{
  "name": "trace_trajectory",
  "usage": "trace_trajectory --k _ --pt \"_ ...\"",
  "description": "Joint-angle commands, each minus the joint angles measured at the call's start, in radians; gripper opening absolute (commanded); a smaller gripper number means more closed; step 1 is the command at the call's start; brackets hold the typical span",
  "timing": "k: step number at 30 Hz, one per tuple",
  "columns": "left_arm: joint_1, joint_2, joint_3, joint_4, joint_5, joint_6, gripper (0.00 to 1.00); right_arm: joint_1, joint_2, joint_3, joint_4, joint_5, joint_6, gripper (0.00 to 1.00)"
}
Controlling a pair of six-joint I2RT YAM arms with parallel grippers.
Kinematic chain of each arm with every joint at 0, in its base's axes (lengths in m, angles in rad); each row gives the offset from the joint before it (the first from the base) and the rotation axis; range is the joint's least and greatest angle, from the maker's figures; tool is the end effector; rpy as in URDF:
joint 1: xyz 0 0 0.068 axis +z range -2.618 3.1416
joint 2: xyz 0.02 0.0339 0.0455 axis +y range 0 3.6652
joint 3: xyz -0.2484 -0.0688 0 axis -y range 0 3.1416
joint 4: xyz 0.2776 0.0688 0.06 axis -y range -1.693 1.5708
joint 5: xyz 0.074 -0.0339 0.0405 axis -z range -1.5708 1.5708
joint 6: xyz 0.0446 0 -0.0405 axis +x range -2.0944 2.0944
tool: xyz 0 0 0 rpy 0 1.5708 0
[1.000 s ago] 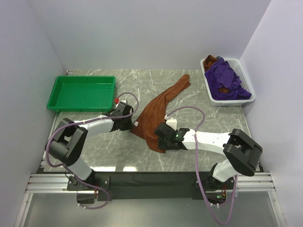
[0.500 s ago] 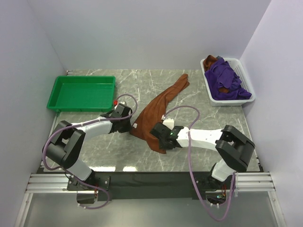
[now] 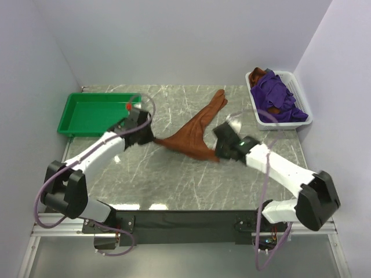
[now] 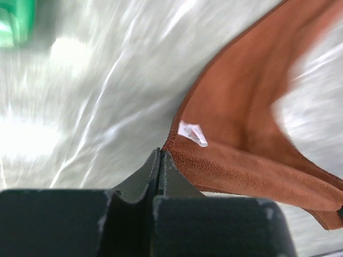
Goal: Fold and stack the towels
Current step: Flatten out the crumpled towel
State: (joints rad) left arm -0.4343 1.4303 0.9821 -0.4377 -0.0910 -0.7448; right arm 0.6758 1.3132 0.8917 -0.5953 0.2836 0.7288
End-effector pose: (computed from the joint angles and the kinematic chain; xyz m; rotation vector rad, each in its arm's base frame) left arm 0.3068 -0.1378 0.2015 -0.4257 2.4582 -0.4000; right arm 0.2388 0.1754 0.1955 0.1700 2.5310 0.1893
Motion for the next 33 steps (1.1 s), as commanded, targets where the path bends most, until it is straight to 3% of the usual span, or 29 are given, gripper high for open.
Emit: trace_trajectory --k 1,11,14,17,21,27,33 --pt "0.025 -0.044 0.225 -0.080 -0.038 0.039 0.01 -0.117 -0.081 0.206 -0.086 0.008 -0.185 0.00" --pt "0.066 -0.007 0.890 -0.147 -0.038 0.105 0.01 -0.285 -0.006 0.907 -0.308 -0.027 -0.466 0.00" --pt "0.066 0.016 1.056 -0.139 -0.009 0.125 0.00 -0.295 0.052 1.184 -0.351 -0.027 -0.534 0.00" --pt "0.066 0.021 1.162 -0.121 0.010 0.150 0.00 -0.298 0.081 1.327 -0.359 -0.043 -0.583 0.00" --pt "0.066 -0.053 1.161 -0.055 0.049 0.168 0.00 -0.297 0.002 1.319 -0.275 -0.096 -0.647 0.00" --pt "0.066 -0.264 0.988 0.029 0.120 0.134 0.00 -0.297 -0.274 1.043 -0.097 -0.265 -0.672 0.00" --pt "0.066 -0.380 0.941 -0.016 0.158 0.079 0.00 -0.297 -0.382 0.967 -0.122 -0.371 -0.609 0.00"
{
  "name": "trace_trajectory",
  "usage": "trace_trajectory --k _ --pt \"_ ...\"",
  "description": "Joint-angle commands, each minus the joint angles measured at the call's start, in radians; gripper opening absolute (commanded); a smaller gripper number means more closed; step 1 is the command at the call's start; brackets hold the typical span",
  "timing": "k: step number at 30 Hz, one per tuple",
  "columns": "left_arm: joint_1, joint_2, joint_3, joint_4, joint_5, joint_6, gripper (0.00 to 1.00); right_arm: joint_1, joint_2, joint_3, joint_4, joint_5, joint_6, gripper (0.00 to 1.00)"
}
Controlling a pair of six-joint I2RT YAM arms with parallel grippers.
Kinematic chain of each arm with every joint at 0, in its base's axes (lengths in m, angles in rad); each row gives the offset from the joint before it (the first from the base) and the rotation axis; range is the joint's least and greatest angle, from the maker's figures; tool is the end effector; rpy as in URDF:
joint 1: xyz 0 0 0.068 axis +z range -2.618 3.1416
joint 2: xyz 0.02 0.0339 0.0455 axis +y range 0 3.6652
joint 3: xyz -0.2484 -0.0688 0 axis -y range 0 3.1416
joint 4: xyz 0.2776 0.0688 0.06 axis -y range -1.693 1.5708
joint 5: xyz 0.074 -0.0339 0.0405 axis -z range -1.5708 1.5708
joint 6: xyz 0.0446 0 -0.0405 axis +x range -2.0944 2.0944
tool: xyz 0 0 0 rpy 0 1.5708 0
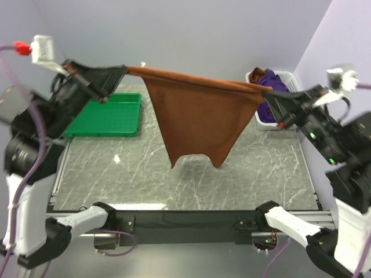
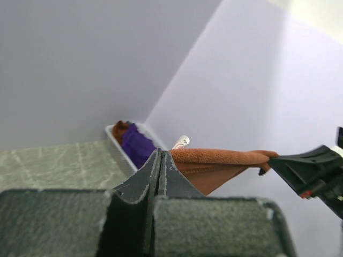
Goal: Fold and stack the towels
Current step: Flatten out the crumpled towel
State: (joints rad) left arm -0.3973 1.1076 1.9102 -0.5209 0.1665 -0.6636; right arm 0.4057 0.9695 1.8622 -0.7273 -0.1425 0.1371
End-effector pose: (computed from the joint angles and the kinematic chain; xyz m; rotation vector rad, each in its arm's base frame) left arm 0.1558 -0.0734 0.6099 -0.0308 1.3618 -1.0087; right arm 0.1109 0.0545 0.5916 -0.3097 1.3955 0.5488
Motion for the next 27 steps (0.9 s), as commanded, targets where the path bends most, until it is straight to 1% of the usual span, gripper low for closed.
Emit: trace_trajectory --k 1,3,5,6,8,10,12,13,15,16,18,19,20,21,22,24,25,27 --pt "0.029 -0.054 0.013 0.043 -0.094 -0.008 0.00 -0.027 -0.031 0.015 -0.004 0.050 -0.011 0.00" --pt "0.029 -0.037 0.016 0.016 -0.096 -0.017 0.01 -0.027 -0.002 0.034 -0.032 0.049 0.015 0.00" --pt "0.029 -0.022 0.004 -0.004 -0.142 -0.013 0.00 -0.027 0.027 0.037 -0.032 0.072 0.033 0.00" --pt "0.029 -0.020 -0.041 0.007 -0.206 -0.007 0.01 -0.028 0.038 0.028 -0.023 0.104 0.044 0.00" --pt "0.029 -0.003 -0.082 0.038 -0.277 0.007 0.00 -0.027 0.078 0.014 0.002 0.138 0.044 0.00" --pt "0.029 0.056 -0.111 0.056 -0.335 0.022 0.01 -0.028 0.147 0.000 0.035 0.202 0.030 0.00" --pt "0.031 0.113 -0.138 0.107 -0.364 0.039 0.00 -0.031 0.211 0.008 0.064 0.239 0.018 0.00" --pt "0.029 0.188 -0.140 0.119 -0.410 0.047 0.00 -0.036 0.285 0.012 0.077 0.250 0.013 0.00" --pt "0.035 0.277 -0.114 0.145 -0.447 0.064 0.00 -0.056 0.359 0.015 0.141 0.257 0.010 0.00" --pt "0.047 0.366 -0.102 0.156 -0.479 0.068 0.00 -0.067 0.436 0.025 0.164 0.253 0.012 0.00" --pt "0.064 0.454 -0.070 0.206 -0.501 0.070 0.00 -0.102 0.523 0.058 0.218 0.236 0.016 0.00" --pt "0.083 0.498 -0.054 0.216 -0.504 0.068 0.00 -0.108 0.610 0.072 0.232 0.225 0.013 0.00" --pt "0.095 0.590 -0.009 0.219 -0.495 0.061 0.00 -0.123 0.651 0.086 0.247 0.216 0.012 0.00" --pt "0.103 0.636 0.016 0.219 -0.487 0.058 0.00 -0.126 0.691 0.109 0.276 0.209 0.009 0.00" --pt "0.116 0.722 0.036 0.220 -0.481 0.053 0.00 -0.136 0.768 0.117 0.296 0.198 0.004 0.00" --pt "0.126 0.791 0.070 0.243 -0.455 0.056 0.00 -0.152 0.836 0.126 0.357 0.176 -0.007 0.00" --pt "0.132 0.845 0.070 0.280 -0.443 0.059 0.00 -0.157 0.900 0.129 0.373 0.169 -0.008 0.00" --pt "0.137 0.889 0.073 0.309 -0.423 0.073 0.00 -0.166 0.957 0.143 0.410 0.146 -0.005 0.00"
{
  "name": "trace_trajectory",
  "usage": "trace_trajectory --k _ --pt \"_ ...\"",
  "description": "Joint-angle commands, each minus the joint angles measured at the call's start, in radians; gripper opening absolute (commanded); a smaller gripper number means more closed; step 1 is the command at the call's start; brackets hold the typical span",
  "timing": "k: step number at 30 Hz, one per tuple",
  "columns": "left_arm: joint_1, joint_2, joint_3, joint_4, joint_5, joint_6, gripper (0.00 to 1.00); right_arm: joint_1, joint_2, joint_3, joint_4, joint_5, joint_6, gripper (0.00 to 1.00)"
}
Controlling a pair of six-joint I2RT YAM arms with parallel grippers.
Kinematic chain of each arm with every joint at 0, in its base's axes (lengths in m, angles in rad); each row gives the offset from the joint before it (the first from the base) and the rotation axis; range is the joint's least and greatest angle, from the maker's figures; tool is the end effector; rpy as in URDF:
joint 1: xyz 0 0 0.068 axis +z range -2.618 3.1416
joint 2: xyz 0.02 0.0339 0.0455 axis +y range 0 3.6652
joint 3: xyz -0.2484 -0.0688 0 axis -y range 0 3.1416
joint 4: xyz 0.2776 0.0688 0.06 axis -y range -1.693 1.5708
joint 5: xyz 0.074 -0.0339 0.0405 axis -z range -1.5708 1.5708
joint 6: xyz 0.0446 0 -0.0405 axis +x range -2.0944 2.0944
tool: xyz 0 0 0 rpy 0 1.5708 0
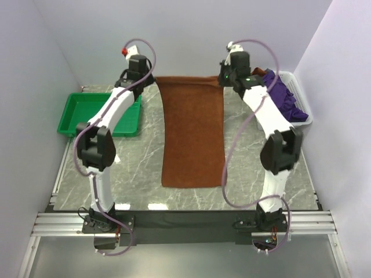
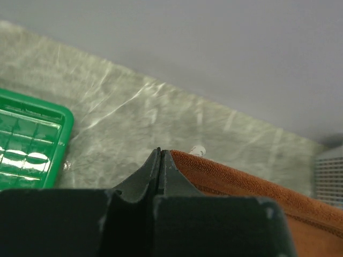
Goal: Fold and stack the towels
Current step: Flatten out the crumpled towel
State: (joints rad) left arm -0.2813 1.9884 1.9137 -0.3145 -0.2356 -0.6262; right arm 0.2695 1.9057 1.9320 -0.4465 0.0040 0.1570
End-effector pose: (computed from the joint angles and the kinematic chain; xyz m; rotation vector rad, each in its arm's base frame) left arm 0.4935 -0.1318 0.3351 -0.4897 1.9047 -0.3678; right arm 0.4684 0.1292 0.3670 -0.1099 1.9982 0.2707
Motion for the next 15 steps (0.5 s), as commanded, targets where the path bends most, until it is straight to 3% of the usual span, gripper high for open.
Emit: trace_trajectory --k 1,7,15 --pt "0.027 0.029 0.074 0.113 -0.013 0.039 0.00 -0.041 0.073 0.079 0.134 -0.001 -0.024 0.00" --pt "0.057 0.072 0.044 0.176 0.060 0.031 0.00 -0.053 0.161 0.087 0.150 -0.111 -0.014 0.00" --pt "0.057 -0.013 -0.132 0.199 0.179 -0.010 0.00 -0.076 0.087 -0.088 0.152 -0.125 0.035 0.00"
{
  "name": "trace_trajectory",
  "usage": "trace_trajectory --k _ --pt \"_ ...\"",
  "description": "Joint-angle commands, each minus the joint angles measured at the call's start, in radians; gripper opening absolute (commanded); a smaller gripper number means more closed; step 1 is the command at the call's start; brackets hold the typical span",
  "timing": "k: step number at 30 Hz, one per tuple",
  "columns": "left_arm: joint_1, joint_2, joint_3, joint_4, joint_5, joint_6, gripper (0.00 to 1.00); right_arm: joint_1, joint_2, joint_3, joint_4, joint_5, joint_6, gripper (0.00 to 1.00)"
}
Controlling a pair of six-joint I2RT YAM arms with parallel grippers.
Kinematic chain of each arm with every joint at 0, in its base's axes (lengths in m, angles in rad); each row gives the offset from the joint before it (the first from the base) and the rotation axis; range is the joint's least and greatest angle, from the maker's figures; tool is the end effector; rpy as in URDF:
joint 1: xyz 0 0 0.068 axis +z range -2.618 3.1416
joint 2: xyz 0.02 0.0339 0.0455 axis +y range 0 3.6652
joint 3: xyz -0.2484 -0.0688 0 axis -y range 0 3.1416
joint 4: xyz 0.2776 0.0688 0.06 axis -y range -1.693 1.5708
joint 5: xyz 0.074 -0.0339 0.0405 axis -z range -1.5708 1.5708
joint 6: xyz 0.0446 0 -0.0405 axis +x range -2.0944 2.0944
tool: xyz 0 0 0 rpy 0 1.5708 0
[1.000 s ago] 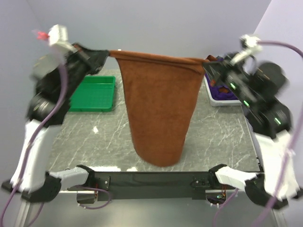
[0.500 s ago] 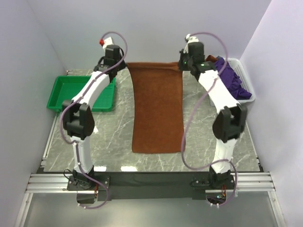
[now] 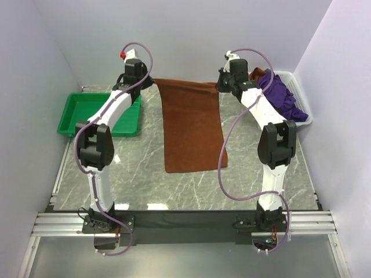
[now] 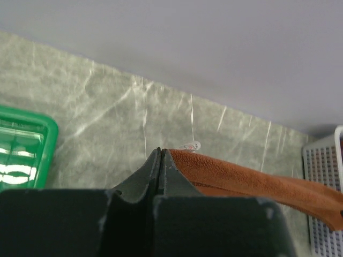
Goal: Fold and stack the towels
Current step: Flatten out the crumpled towel
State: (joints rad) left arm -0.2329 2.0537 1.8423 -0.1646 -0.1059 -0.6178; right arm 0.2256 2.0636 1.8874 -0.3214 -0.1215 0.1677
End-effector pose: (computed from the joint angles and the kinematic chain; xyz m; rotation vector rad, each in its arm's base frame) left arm 0.5162 -0.1176 0.2905 -0.4468 1.9213 -0.4582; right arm 0.5107 0.1228 0.2863 -0.1357 2.0805 0.3664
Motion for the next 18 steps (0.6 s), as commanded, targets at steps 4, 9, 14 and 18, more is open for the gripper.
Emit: trace_trajectory --k 4,9,14,18 --pt "0.009 -0.057 -0.150 0.065 0.098 -0.069 0.00 -0.048 -0.051 -0.074 0.004 -0.003 0.056 0.01" --pt "0.009 0.052 -0.105 0.033 0.115 -0.085 0.06 -0.049 0.067 0.008 -0.054 -0.015 0.107 0.11" --pt "0.010 0.109 -0.022 -0.015 0.133 -0.079 0.32 -0.049 0.122 0.091 -0.129 0.014 0.156 0.59" --pt "0.000 -0.007 -0.121 0.016 0.144 -0.085 0.82 -0.049 -0.041 -0.060 -0.094 0.028 0.174 0.75"
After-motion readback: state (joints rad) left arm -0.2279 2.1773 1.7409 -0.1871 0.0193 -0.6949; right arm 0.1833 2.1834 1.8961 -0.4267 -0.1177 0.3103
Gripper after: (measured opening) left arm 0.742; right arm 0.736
